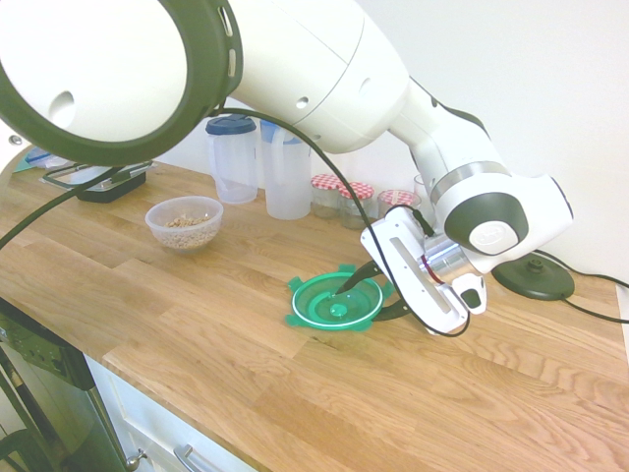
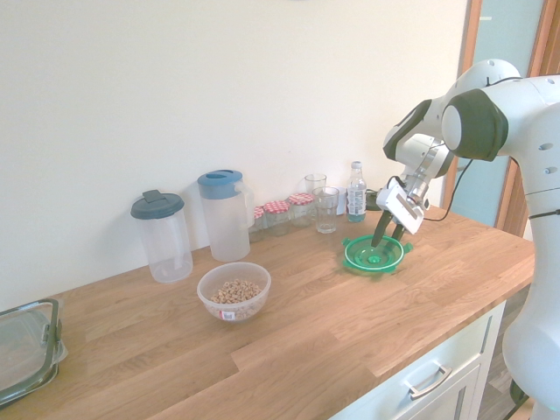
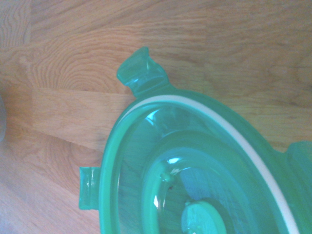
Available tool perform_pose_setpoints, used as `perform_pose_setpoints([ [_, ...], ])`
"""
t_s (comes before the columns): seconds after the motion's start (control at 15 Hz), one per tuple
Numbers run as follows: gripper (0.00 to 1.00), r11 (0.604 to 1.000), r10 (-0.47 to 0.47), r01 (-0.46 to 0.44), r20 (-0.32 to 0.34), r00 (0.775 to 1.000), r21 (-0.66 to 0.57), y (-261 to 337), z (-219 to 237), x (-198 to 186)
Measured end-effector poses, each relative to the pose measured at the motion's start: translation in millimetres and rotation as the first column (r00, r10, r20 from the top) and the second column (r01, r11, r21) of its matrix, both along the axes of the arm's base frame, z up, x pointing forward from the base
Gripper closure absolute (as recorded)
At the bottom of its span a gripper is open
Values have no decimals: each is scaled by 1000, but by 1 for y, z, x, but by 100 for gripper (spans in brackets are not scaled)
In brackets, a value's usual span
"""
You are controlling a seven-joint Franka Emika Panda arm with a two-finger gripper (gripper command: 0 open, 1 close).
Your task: Cover the lid of food container
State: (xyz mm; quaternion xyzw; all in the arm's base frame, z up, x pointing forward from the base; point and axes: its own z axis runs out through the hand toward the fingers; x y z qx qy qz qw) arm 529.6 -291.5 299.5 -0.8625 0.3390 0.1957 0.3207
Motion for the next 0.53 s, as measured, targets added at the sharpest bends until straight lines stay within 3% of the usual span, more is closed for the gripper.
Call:
perform_pose_setpoints([
  [0.53,100,999,33,-33,2,999,-15,20,-9,14],
])
